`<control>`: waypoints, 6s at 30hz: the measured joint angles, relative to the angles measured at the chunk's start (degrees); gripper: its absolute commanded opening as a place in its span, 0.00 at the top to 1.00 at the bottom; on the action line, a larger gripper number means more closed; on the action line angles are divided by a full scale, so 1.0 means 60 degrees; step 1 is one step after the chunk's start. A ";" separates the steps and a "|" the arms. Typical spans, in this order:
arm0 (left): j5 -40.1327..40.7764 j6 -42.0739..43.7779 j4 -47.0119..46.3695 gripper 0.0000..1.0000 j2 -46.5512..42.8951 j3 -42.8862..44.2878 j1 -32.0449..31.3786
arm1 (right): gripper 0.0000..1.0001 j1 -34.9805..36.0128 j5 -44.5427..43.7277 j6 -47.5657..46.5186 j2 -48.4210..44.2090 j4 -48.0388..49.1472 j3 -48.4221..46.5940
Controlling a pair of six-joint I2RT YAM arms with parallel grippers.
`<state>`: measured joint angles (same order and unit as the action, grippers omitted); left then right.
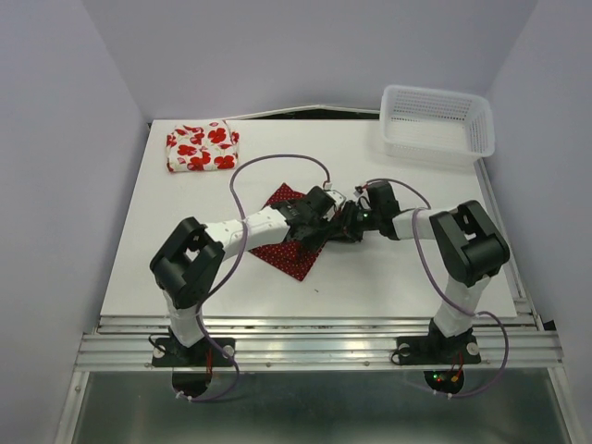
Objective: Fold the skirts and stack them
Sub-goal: Fold the skirt
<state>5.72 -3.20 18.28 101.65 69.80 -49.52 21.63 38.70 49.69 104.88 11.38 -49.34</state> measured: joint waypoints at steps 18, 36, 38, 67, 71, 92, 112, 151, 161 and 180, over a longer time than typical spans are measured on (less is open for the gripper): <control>0.0780 -0.0124 0.0073 0.82 0.1315 0.0597 -0.0058 | 0.75 -0.0033 -0.0120 0.0259 0.0754 0.0350 -0.0004; 0.0845 0.0029 0.0860 1.00 0.0233 0.0798 -0.0062 | 0.78 -0.0029 0.0000 0.0277 0.0984 0.0204 -0.0240; 0.0798 0.0033 0.0918 1.00 0.0219 0.0882 -0.0062 | 0.78 -0.0029 0.0033 0.0295 0.1027 0.0204 -0.0280; -0.0699 -0.0200 0.0703 1.00 0.1370 0.1140 -0.0164 | 0.77 -0.0029 0.0018 0.0441 0.1038 0.0182 -0.0288; -0.0889 -0.0302 0.0630 0.97 0.1453 0.1140 -0.0076 | 0.77 -0.0029 -0.0106 0.0350 0.0958 0.0011 -0.0288; -0.3887 -0.0219 -0.0780 0.16 -0.2554 0.0514 0.1588 | 0.41 -0.0969 -0.0678 -0.2488 -0.1086 -0.3351 -0.1949; -1.0936 -0.0470 -0.1905 0.56 0.1249 -0.2004 0.6849 | 0.51 0.1443 0.2047 0.0251 0.5111 0.0339 -0.7257; -0.6623 0.0688 -0.1133 0.30 0.0102 0.1359 0.7187 | 0.63 0.1282 -0.3555 -0.3708 -0.0244 -0.5537 -0.2692; -0.6535 0.0823 -0.1406 0.39 -0.0004 0.0801 0.7184 | 0.79 0.0951 -0.3457 -0.3625 0.1614 -0.5435 -0.4422; -0.5067 -0.0412 -0.2004 0.60 -0.0962 -0.2761 0.7457 | 0.38 0.0539 -0.4207 -0.7402 0.6160 -0.4666 -1.2273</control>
<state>-24.69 -5.67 6.26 95.88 53.23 -4.78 24.86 13.45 5.28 141.84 -16.62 -122.98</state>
